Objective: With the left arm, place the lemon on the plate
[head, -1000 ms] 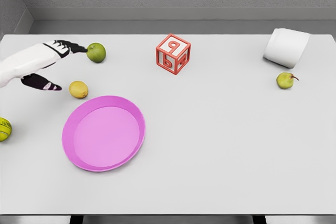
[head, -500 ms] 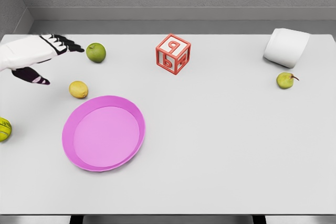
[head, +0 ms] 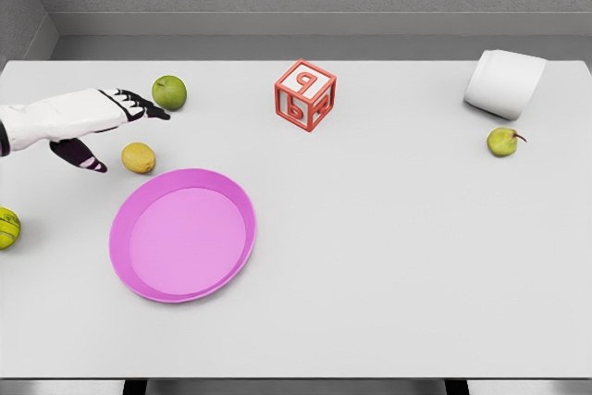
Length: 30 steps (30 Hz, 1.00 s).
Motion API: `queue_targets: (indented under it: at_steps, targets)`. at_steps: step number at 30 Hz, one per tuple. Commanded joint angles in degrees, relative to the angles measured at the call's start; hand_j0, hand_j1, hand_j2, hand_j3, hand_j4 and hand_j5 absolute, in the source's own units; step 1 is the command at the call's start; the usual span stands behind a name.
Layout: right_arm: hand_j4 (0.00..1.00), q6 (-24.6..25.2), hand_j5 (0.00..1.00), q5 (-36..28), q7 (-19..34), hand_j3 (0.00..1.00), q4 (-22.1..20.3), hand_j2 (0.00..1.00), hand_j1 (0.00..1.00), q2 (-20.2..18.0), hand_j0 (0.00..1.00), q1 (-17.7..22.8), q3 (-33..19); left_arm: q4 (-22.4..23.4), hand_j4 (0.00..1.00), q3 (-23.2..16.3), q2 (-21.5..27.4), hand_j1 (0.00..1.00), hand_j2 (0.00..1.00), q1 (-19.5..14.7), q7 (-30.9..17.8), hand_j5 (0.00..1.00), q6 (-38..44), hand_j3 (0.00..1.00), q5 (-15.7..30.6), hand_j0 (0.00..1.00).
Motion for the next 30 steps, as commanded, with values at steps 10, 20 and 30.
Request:
queue_targets:
  at_steps: [10, 20, 30]
  targets:
    - [1.0, 0.0, 1.0, 0.0, -0.04, 1.0, -0.01, 1.0, 1.0, 0.0, 1.0, 0.0, 0.02, 2.85, 1.0, -9.09, -0.29, 1.0, 1.0, -4.92, 0.03, 1.0, 4.3, 1.0, -0.68, 1.0]
    - [1.0, 0.0, 1.0, -0.09, 0.05, 1.0, -0.01, 1.0, 1.0, 0.0, 1.0, 0.0, -0.06, 4.69, 1.0, -11.29, -1.35, 1.0, 1.0, -5.98, 0.03, 1.0, 4.3, 1.0, -0.77, 1.0]
    - [1.0, 0.0, 1.0, 0.0, -0.04, 1.0, -0.01, 1.0, 1.0, 0.0, 1.0, 0.0, -0.06, 7.24, 1.0, -11.38, -2.23, 1.0, 1.0, -6.86, 0.03, 1.0, 4.13, 1.0, -4.46, 1.0]
